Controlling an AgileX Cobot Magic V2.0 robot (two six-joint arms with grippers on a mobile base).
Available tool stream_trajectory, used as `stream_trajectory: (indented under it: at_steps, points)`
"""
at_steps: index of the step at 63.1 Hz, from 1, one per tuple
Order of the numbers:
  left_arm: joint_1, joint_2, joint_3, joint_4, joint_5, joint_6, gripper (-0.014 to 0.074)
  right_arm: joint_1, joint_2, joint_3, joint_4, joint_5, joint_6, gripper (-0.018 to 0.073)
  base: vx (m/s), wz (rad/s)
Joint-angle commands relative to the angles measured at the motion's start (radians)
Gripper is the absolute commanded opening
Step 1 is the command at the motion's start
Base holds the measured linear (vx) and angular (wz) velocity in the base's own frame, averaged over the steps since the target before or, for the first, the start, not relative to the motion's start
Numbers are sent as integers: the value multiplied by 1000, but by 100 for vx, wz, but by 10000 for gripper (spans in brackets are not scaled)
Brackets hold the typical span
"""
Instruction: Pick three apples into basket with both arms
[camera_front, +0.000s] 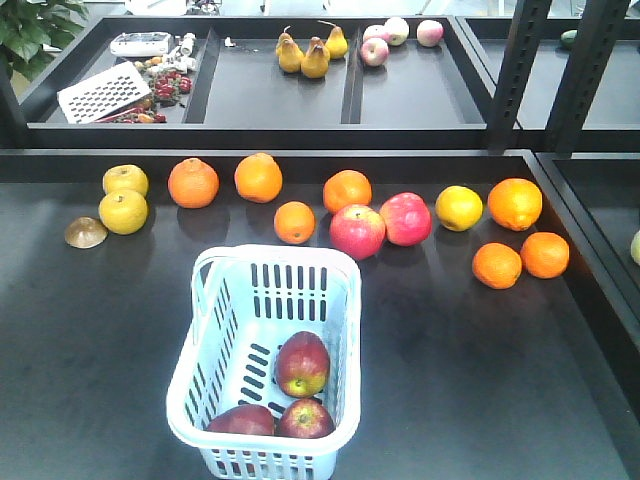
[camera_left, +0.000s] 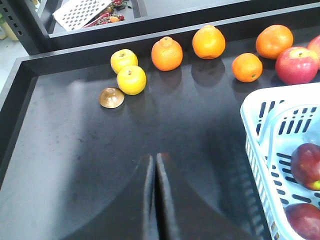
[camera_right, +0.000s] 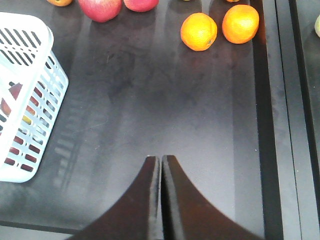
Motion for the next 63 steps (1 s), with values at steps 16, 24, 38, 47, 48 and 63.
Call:
stream_trajectory:
  at_steps: [16, 24, 38, 47, 48, 63]
  points:
    - [0, -89, 50, 6, -171, -10, -8, -4, -6, -24, -2, -56, -6, -8, 0, 0]
    - [0, -194, 206, -2, -352, -11, -8, -4, -6, -24, -2, -56, -6, -8, 0, 0]
    - [43, -394, 498, -31, -636, -10, -8, -4, -6, -24, -2, -56, -6, -8, 0, 0]
    - [122, -509, 653, -73, -726, -10, -8, -4, -6, -24, -2, -56, -6, -8, 0, 0]
    - [130, -520, 666, -73, -740, -10, -8, -4, -6, -24, -2, -56, -6, -8, 0, 0]
    - [182, -684, 881, -179, -881, -9, -8, -4, -6, -24, -2, -56, -6, -8, 0, 0]
